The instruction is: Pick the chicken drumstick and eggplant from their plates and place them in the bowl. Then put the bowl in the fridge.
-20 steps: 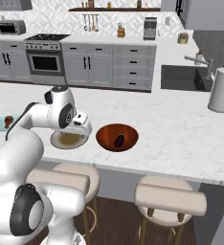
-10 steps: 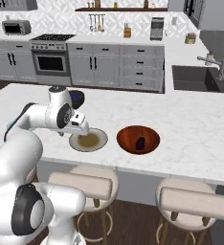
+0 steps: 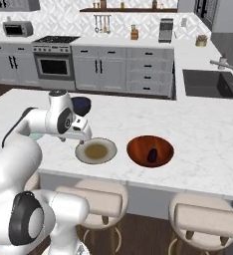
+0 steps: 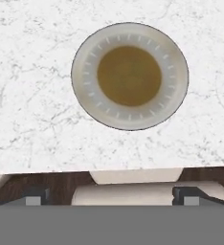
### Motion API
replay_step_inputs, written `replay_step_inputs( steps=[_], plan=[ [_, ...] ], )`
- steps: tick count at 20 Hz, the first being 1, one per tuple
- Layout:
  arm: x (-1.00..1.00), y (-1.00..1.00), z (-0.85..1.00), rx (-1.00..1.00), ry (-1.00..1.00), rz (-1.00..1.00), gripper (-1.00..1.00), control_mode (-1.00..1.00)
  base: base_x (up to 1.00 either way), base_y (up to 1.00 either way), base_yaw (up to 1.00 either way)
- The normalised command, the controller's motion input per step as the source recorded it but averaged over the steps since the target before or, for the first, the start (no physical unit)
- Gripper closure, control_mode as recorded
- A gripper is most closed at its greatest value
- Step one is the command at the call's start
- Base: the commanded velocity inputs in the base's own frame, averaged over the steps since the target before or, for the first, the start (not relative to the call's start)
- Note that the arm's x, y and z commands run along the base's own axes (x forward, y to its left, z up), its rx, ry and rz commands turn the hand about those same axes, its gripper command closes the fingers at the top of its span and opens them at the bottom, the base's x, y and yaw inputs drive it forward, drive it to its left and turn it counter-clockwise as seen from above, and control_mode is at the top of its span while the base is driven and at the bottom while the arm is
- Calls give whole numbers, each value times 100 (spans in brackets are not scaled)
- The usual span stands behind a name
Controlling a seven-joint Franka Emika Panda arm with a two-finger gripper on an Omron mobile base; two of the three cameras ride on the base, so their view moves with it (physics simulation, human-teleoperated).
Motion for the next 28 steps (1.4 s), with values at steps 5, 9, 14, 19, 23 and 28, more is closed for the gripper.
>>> replay_step_inputs(
  steps=[5,9,14,19,23,28],
  plan=[
    [0,0,0,0,0,0,-100,100,47,0,0],
    [0,0,0,0,0,0,-100,100,47,0,0],
    [52,22,0,0,0,0,-100,-100,0,0,0],
    [59,100,-8,-1,7,3,-100,-100,0,0,0],
    [41,100,-1,0,6,14,-100,-100,0,0,0],
    [29,99,0,0,10,17,-100,-100,0,0,0]
  ],
)
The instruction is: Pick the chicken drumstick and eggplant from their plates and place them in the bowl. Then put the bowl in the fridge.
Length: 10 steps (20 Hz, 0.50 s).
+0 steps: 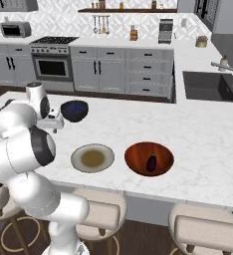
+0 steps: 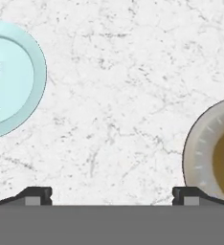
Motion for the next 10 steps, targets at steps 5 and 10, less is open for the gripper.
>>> replay_step_inputs(
  steps=[5,10],
  plan=[
    [25,63,-14,0,6,14,-100,-100,0,0,0],
    [8,55,-29,0,1,8,-100,-100,0,0,0]
  ],
)
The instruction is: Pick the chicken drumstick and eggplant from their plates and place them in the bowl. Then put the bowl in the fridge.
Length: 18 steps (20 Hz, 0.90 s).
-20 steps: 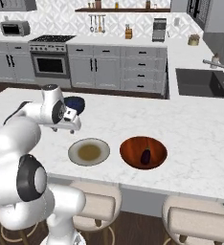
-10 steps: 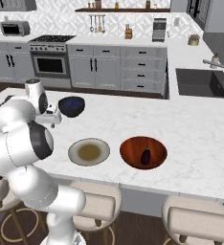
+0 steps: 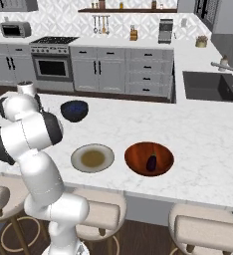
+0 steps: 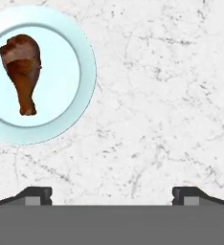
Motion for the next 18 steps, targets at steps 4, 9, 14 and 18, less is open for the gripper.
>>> replay_step_inputs(
  steps=[4,9,14,18],
  plan=[
    [0,55,-52,0,-3,1,-100,-100,0,0,0],
    [3,42,-34,1,0,1,-100,-100,0,0,0],
    [12,56,-21,0,0,0,-100,-100,0,0,0],
    [26,55,-15,0,0,0,-100,-100,0,0,0]
  ],
)
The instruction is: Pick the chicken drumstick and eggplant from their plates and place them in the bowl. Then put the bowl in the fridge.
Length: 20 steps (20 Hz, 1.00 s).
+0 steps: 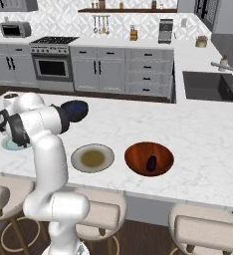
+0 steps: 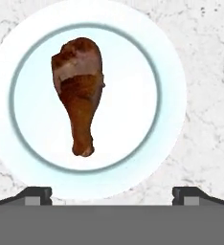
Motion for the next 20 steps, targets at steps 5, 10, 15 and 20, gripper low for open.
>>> replay_step_inputs(
  steps=[5,10,15,20],
  plan=[
    [27,40,-19,0,0,0,-100,-100,0,0,0],
    [2,6,-26,0,0,0,-100,-100,0,0,0],
    [5,0,-44,0,0,0,-100,-100,0,0,0],
    [15,7,-27,-1,0,-1,-100,-100,0,0,0]
  ],
)
